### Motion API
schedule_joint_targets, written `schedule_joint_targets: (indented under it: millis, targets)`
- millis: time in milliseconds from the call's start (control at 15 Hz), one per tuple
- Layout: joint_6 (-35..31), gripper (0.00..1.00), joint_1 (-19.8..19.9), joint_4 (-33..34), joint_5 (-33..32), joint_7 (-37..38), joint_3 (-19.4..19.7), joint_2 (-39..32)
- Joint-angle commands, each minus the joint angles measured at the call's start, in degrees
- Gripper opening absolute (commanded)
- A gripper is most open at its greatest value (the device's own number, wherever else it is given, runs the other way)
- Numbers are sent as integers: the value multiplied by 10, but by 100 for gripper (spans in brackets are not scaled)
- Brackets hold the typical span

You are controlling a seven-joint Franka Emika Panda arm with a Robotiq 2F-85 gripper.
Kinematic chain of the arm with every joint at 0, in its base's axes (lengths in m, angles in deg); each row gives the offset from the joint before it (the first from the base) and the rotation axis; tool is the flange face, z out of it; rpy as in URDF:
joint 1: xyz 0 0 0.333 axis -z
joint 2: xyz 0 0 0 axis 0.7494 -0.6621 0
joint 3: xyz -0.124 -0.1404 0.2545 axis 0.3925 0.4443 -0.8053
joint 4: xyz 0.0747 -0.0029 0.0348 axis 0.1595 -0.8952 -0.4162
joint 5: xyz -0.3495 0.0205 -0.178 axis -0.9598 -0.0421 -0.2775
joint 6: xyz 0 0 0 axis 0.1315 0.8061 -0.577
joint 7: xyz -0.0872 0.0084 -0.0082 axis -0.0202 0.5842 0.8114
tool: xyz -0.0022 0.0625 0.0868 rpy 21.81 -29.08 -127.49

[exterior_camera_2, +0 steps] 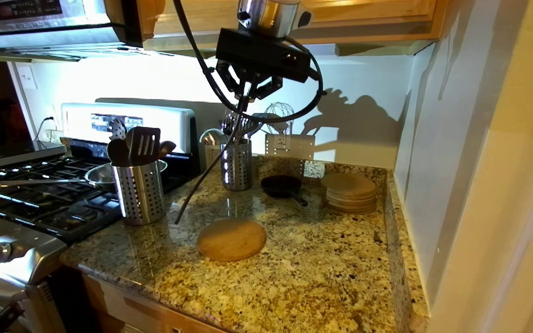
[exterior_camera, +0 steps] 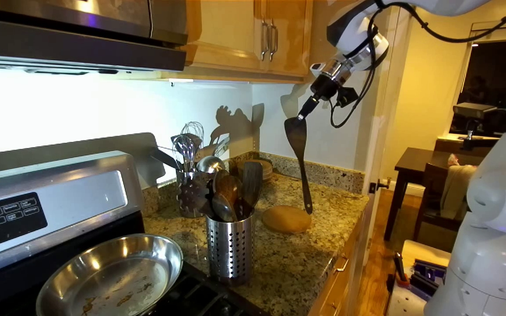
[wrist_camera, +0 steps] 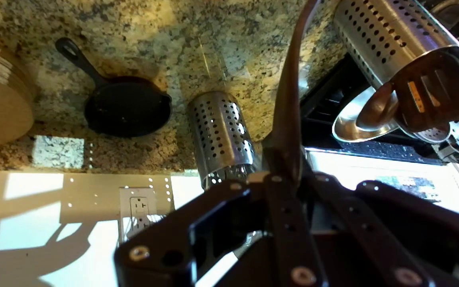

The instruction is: Take the spatula from the counter and put it in the utensil holder

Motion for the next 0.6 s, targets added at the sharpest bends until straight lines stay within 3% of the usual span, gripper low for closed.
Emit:
schedule_joint_targets:
  millis: [0, 533]
  targets:
    - [2, 2, -25, -4, -8, -10, 1, 49]
    - [-1, 2, -80, 7, -11, -53, -17, 124]
